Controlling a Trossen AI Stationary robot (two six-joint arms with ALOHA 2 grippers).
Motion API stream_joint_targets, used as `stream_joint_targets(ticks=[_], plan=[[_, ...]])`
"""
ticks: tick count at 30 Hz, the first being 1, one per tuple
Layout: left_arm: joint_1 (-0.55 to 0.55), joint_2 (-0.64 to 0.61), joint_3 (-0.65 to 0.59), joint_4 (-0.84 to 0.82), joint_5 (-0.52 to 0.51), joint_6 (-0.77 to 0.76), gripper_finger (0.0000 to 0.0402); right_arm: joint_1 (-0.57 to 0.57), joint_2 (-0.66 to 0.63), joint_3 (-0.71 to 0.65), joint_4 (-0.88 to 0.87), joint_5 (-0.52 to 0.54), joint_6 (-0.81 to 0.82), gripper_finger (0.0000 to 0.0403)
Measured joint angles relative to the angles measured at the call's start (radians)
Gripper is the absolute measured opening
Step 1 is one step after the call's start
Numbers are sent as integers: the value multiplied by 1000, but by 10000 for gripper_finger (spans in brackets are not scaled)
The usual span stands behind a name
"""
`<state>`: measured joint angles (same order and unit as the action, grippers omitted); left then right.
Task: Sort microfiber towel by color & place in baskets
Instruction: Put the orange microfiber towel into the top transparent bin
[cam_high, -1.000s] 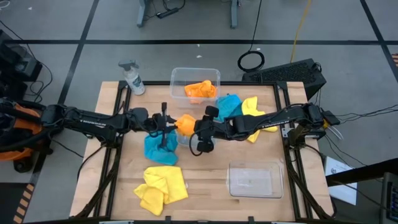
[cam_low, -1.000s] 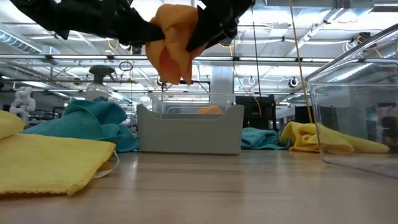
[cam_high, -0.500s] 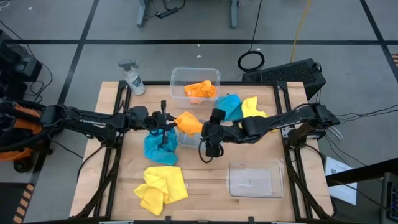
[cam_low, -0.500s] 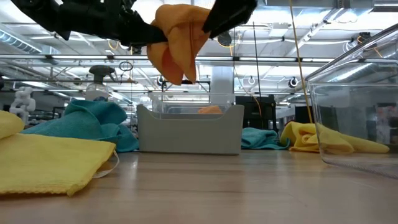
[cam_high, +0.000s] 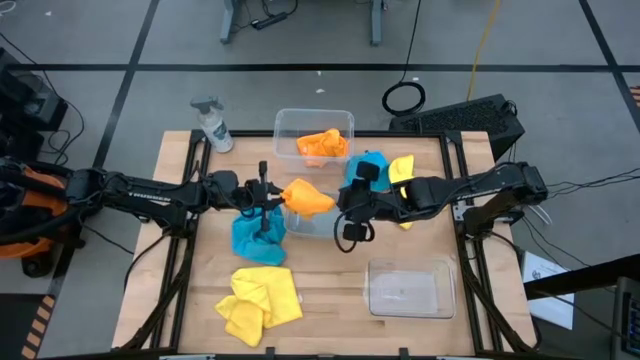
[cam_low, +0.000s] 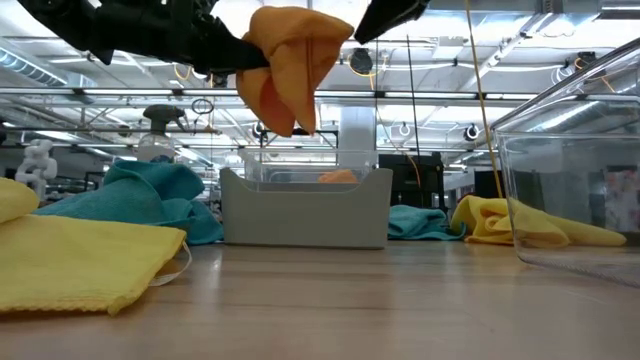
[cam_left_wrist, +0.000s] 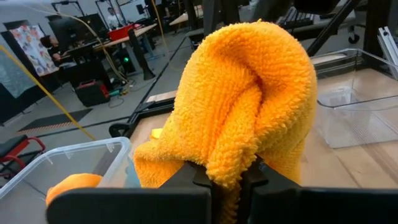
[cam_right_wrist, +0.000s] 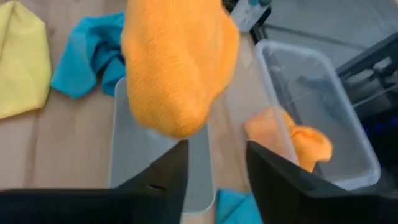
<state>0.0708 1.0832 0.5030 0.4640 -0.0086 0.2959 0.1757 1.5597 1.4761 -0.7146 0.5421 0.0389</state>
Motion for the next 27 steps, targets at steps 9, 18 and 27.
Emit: stream_joint_targets(ticks=[9, 18, 27], plan=[[0, 0, 0, -14, 4, 8, 15, -33, 1, 0, 88, 30, -104, 71], [0, 0, 0, -34, 5, 27, 17, -59, 3, 0, 37, -14, -44, 130], [-11, 0, 0, -19, 5, 28, 20, -71, 44, 4, 208, -257, -5, 170]])
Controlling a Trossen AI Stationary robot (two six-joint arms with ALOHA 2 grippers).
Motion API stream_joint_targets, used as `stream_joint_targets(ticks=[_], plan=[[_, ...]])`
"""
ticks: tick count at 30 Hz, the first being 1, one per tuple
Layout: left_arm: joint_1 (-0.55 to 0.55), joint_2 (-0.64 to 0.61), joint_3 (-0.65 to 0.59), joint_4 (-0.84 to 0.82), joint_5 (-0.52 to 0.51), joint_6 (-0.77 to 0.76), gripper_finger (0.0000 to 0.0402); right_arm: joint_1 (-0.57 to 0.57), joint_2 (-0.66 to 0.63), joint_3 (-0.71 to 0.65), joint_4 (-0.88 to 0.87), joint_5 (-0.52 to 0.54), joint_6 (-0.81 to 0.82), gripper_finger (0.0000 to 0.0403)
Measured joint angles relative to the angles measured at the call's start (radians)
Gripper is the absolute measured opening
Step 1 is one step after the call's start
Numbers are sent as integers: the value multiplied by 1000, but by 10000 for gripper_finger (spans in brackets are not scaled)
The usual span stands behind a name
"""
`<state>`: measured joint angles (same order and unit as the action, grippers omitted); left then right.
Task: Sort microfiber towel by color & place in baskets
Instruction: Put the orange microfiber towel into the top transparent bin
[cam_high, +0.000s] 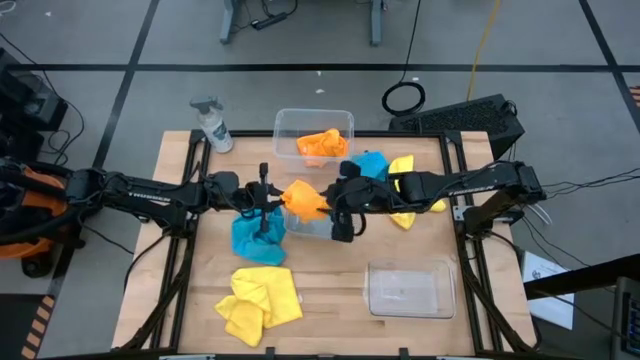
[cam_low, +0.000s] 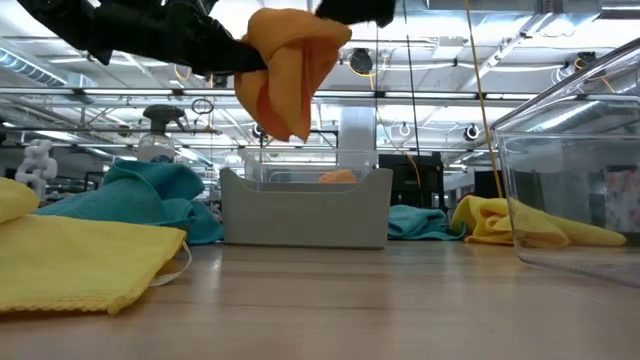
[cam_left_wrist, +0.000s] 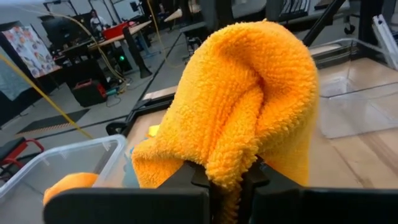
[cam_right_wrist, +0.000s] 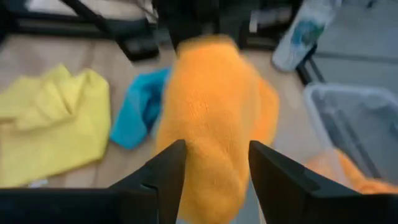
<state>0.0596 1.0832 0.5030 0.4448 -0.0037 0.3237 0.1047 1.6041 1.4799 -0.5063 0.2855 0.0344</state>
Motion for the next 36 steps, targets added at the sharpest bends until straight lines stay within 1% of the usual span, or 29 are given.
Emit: stream_joint_targets(ticks=[5, 10, 13, 15, 20, 25, 31, 33, 36], plan=[[-4, 0, 0, 3, 0, 0, 20, -1, 77, -3, -1, 0, 32, 176], [-4, 0, 0, 3, 0, -1, 20, 0, 146, -4, 83, -3, 30, 185], [-4, 0, 0, 3, 0, -1, 20, -1, 162, -4, 128, -1, 30, 196], [-5, 0, 0, 4, 0, -2, 20, -1, 163, -4, 149, 25, 32, 207], [-17, 0, 0, 7, 0, -2, 20, -1, 159, -4, 160, 130, 32, 247], [-21, 0, 0, 30, 12, 0, 20, 4, 155, -4, 182, 128, 27, 299], [-21, 0, 0, 26, 14, 4, 20, 48, 153, -4, 172, 147, 25, 350], [-21, 0, 0, 26, 14, 7, 20, 71, 152, -4, 172, 194, 5, 362], [-21, 0, 0, 26, 14, 7, 20, 101, 150, -4, 174, 300, -54, 377]])
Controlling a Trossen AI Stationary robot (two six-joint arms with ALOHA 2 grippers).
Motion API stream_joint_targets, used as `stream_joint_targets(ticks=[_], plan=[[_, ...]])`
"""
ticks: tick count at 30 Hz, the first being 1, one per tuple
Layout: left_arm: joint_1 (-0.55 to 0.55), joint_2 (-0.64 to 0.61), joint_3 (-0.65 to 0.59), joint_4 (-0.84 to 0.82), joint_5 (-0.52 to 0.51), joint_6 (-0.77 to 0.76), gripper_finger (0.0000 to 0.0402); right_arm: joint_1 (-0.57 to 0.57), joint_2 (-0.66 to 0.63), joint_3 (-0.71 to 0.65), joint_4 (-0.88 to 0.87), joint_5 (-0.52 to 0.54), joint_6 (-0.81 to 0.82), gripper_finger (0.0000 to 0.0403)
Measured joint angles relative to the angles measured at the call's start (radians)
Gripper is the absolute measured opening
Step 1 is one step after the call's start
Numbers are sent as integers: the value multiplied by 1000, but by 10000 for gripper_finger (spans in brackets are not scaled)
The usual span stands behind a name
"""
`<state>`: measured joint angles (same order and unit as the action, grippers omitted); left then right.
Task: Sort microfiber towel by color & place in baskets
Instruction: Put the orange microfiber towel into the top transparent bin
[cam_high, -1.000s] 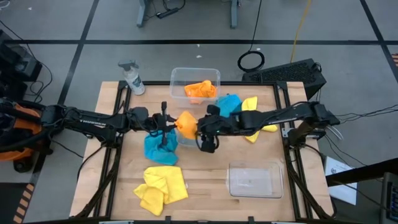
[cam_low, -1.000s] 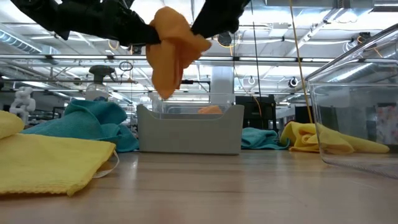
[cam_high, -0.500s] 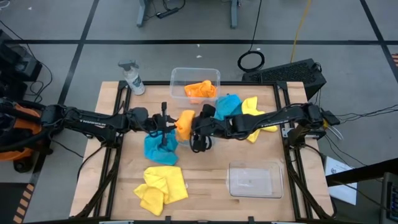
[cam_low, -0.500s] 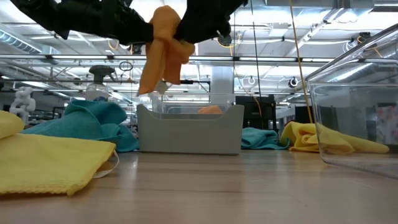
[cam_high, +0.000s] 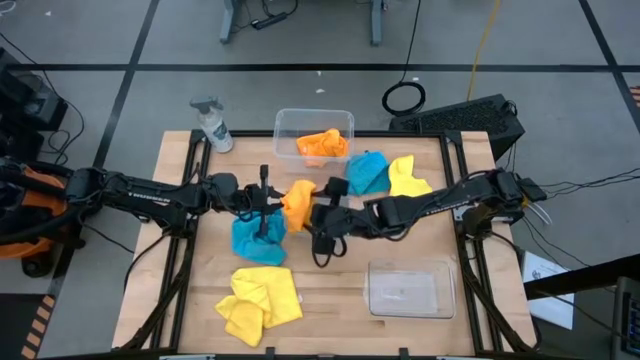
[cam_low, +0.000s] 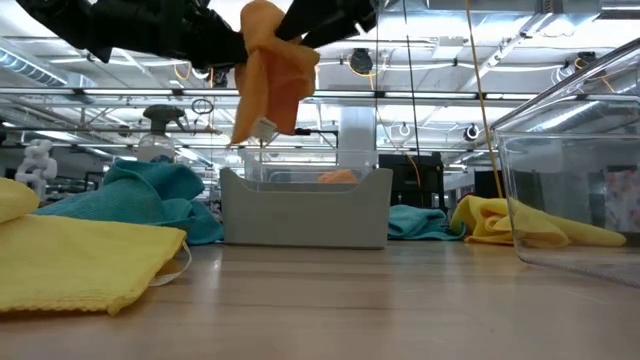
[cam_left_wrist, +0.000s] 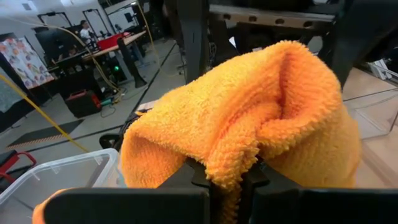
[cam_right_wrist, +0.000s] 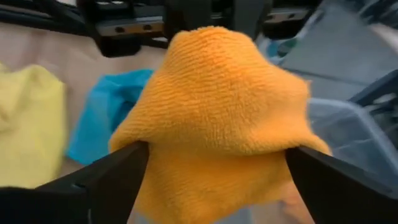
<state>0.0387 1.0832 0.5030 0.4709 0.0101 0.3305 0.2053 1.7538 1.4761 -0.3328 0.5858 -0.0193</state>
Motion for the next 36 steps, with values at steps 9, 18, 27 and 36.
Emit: stream_joint_targets(ticks=[9, 18, 27, 36], plan=[[0, 0, 0, -1, 0, 0, 20, 48, 0, 0, 0, 20, -23, 389], [-2, 0, 0, 4, 71, 20, 21, -1, 0, 0, 16, -46, -39, 389], [-2, 0, 0, 30, 78, 26, 21, -70, 11, 1, 32, -218, -22, 389], [-14, 7, 0, 79, 155, 49, 21, -93, 66, 2, 123, -327, -73, 326]])
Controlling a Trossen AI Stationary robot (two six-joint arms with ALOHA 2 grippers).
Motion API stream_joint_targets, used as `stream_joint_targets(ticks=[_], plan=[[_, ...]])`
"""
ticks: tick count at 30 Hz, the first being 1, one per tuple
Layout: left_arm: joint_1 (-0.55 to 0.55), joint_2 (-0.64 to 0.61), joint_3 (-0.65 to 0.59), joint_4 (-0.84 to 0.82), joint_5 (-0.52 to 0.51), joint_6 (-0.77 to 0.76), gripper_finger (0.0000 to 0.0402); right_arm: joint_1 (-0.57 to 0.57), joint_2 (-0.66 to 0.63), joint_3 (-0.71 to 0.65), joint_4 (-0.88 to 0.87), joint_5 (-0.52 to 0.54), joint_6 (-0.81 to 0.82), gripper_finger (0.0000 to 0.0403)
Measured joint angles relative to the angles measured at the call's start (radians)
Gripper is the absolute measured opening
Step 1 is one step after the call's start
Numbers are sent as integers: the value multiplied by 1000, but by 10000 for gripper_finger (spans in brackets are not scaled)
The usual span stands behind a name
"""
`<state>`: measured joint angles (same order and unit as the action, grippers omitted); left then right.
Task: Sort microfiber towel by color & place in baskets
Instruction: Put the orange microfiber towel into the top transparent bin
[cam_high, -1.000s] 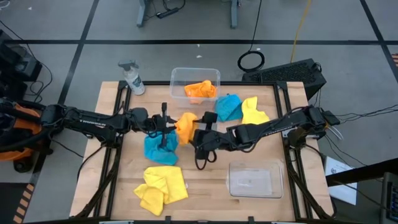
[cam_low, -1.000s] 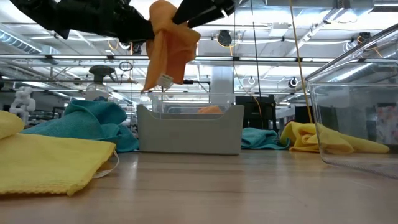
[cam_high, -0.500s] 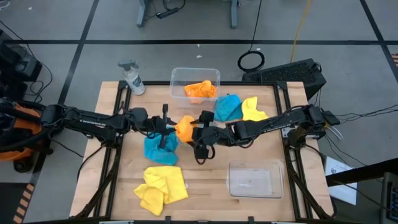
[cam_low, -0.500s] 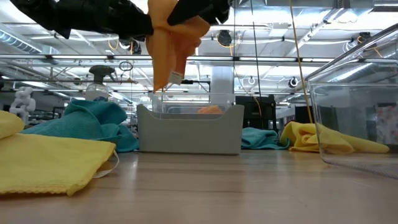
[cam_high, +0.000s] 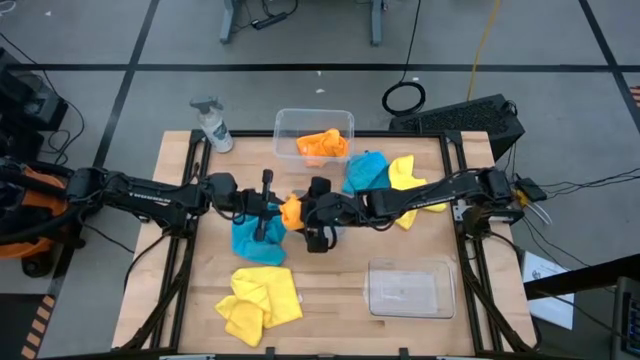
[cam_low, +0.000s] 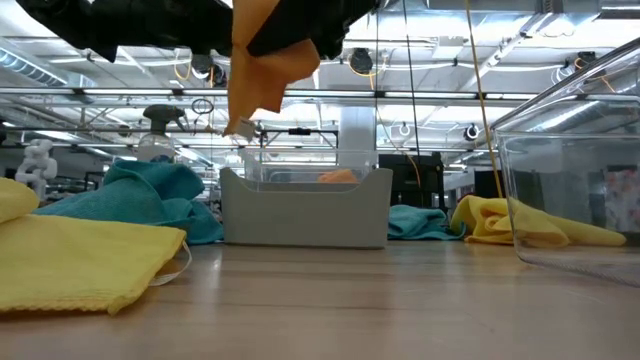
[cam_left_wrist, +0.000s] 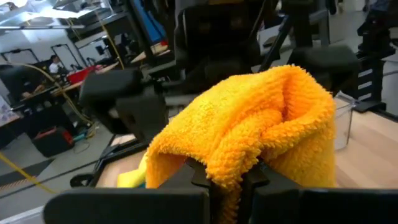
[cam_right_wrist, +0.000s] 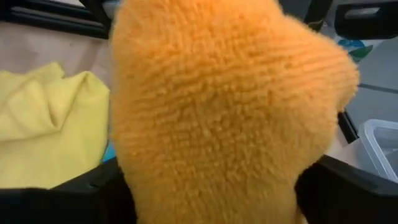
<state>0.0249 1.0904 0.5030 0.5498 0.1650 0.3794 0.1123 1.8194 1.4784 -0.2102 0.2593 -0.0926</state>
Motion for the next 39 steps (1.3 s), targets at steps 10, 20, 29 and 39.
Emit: stream_joint_targets(ticks=[10, 20, 29, 39], plan=[[0, 0, 0, -17, 0, -43, 32, -5, 8, 0, 2, 0, -37, 117], [1, -16, 0, -59, -114, -120, 189, -35, -13, -2, -28, 42, -60, 36], [1, -153, 0, -307, -409, -120, 296, -163, -64, -2, -52, 83, -114, 16], [1, -245, 0, -457, -526, -165, 299, -399, -67, -2, 96, 69, -54, 20]])
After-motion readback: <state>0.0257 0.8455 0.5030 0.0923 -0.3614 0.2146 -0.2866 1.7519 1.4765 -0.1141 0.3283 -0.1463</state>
